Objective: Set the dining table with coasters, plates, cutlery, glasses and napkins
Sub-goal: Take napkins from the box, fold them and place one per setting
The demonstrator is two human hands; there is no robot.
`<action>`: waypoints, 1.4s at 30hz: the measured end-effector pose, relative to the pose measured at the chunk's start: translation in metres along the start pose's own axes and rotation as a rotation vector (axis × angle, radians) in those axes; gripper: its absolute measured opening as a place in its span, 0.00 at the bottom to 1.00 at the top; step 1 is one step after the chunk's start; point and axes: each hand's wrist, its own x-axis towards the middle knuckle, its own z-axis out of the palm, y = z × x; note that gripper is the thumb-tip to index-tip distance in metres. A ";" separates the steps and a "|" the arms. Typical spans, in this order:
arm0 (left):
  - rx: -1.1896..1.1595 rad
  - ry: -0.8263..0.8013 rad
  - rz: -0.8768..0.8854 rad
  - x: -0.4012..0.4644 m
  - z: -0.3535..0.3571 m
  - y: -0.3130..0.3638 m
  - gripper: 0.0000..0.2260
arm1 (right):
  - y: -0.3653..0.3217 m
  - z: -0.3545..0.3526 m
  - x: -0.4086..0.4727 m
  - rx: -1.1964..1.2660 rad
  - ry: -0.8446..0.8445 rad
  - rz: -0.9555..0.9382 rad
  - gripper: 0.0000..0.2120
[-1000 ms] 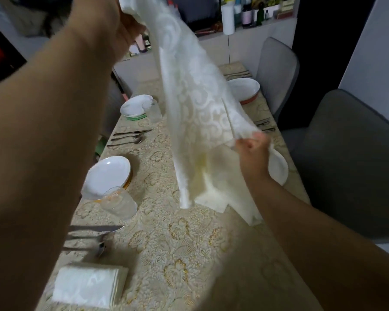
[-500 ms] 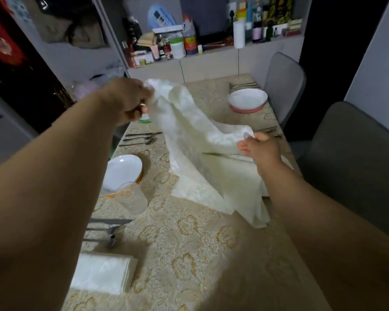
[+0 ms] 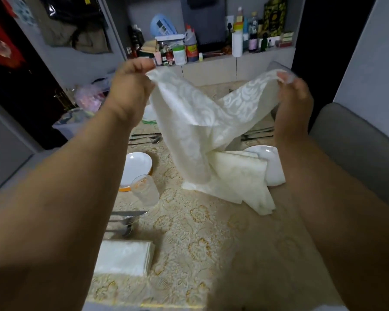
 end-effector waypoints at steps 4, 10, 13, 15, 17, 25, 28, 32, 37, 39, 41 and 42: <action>-0.106 0.084 -0.143 -0.038 -0.015 -0.019 0.12 | -0.015 -0.017 -0.036 -0.111 0.101 -0.114 0.13; 0.143 0.096 -0.260 -0.107 -0.034 -0.076 0.10 | 0.001 -0.055 -0.102 -0.296 0.176 -0.098 0.15; 0.312 0.060 -0.347 -0.144 -0.050 -0.104 0.10 | 0.018 -0.081 -0.131 -0.364 0.201 -0.002 0.14; 0.369 0.032 -0.407 -0.174 -0.058 -0.116 0.10 | 0.030 -0.101 -0.148 -0.420 0.216 0.032 0.17; 0.409 0.010 -0.473 -0.204 -0.063 -0.125 0.11 | 0.038 -0.120 -0.165 -0.456 0.251 0.015 0.19; 0.368 0.082 -0.764 -0.292 -0.087 -0.158 0.11 | 0.042 -0.164 -0.203 -0.631 0.382 -0.058 0.14; 0.207 0.211 -0.654 -0.305 -0.090 -0.163 0.07 | 0.055 -0.165 -0.205 -0.674 0.271 -0.106 0.13; 0.068 0.330 -0.987 -0.316 -0.099 -0.189 0.07 | 0.068 -0.152 -0.199 -0.825 0.055 -0.098 0.15; -0.007 0.348 -1.144 -0.318 -0.106 -0.199 0.15 | 0.084 -0.133 -0.172 -0.837 -0.313 0.001 0.16; -0.008 0.359 -1.134 -0.317 -0.108 -0.207 0.19 | 0.106 -0.119 -0.162 -1.001 -0.539 -0.003 0.15; -0.036 0.371 -1.163 -0.318 -0.110 -0.216 0.24 | 0.119 -0.099 -0.151 -1.146 -0.743 0.060 0.09; -0.017 0.362 -1.158 -0.319 -0.112 -0.220 0.23 | 0.128 -0.089 -0.152 -1.120 -0.809 0.113 0.10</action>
